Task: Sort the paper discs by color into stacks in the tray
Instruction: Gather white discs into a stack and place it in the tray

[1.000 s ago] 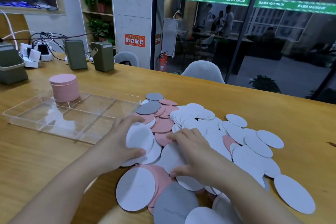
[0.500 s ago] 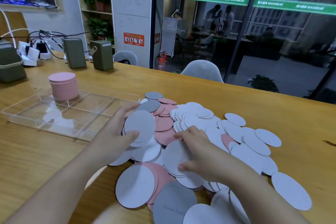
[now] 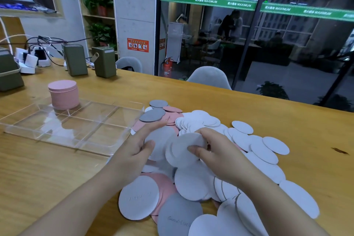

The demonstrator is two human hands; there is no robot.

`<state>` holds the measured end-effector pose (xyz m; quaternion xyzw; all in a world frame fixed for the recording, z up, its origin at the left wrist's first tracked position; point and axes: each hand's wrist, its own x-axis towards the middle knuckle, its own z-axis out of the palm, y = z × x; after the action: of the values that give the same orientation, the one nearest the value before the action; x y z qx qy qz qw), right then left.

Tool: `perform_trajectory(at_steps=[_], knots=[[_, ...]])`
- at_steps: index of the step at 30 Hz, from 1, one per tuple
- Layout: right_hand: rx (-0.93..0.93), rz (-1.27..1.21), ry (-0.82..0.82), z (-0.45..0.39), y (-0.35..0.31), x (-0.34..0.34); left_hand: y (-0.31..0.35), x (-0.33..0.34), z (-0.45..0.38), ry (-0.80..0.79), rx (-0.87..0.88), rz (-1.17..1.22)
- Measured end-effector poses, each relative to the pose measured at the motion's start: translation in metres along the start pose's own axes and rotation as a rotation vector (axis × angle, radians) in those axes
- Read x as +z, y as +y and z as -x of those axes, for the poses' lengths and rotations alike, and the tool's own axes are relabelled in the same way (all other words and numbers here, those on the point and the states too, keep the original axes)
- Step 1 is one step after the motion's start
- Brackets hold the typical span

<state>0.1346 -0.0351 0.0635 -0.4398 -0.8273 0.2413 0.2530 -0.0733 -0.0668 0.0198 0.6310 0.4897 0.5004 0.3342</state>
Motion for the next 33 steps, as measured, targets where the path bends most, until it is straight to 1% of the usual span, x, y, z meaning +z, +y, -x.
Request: perform_trajectory(at_steps=[3, 5, 8, 12, 14, 17, 20, 22, 25, 30, 33], knots=[[0.045, -0.177, 0.103, 0.0, 0.0, 0.008, 0.005, 0.009, 0.004, -0.006, -0.076, 0.078], [0.078, -0.237, 0.182, 0.001, 0.001, 0.017, 0.008, 0.013, 0.005, -0.028, -0.099, 0.139], [0.113, -0.226, 0.247, 0.003, 0.006, 0.032, 0.008, 0.017, 0.006, -0.046, -0.087, 0.163], [0.015, -0.165, 0.261, 0.003, 0.005, 0.038, 0.006, 0.02, 0.01, -0.097, 0.003, 0.039], [-0.023, -0.143, 0.235, 0.003, 0.006, 0.04, 0.007, 0.022, 0.01, -0.118, 0.006, -0.009], [-0.006, -0.192, 0.188, 0.004, 0.006, 0.039, 0.017, 0.023, 0.013, -0.138, 0.018, -0.111], [0.005, -0.229, 0.16, 0.005, 0.009, 0.025, 0.019, 0.022, 0.014, -0.139, -0.004, -0.1], [0.003, -0.104, 0.149, 0.009, 0.016, 0.013, 0.018, 0.02, 0.014, -0.14, -0.024, -0.074], [0.021, 0.106, 0.011, 0.02, 0.022, 0.0, 0.017, 0.02, 0.013, -0.139, -0.031, -0.026], [0.094, 0.228, -0.185, 0.032, 0.017, 0.001, 0.014, 0.021, 0.011, -0.114, -0.01, 0.056], [0.121, 0.293, -0.237, 0.035, 0.014, 0.006, 0.012, 0.022, 0.011, -0.078, -0.012, 0.073]])
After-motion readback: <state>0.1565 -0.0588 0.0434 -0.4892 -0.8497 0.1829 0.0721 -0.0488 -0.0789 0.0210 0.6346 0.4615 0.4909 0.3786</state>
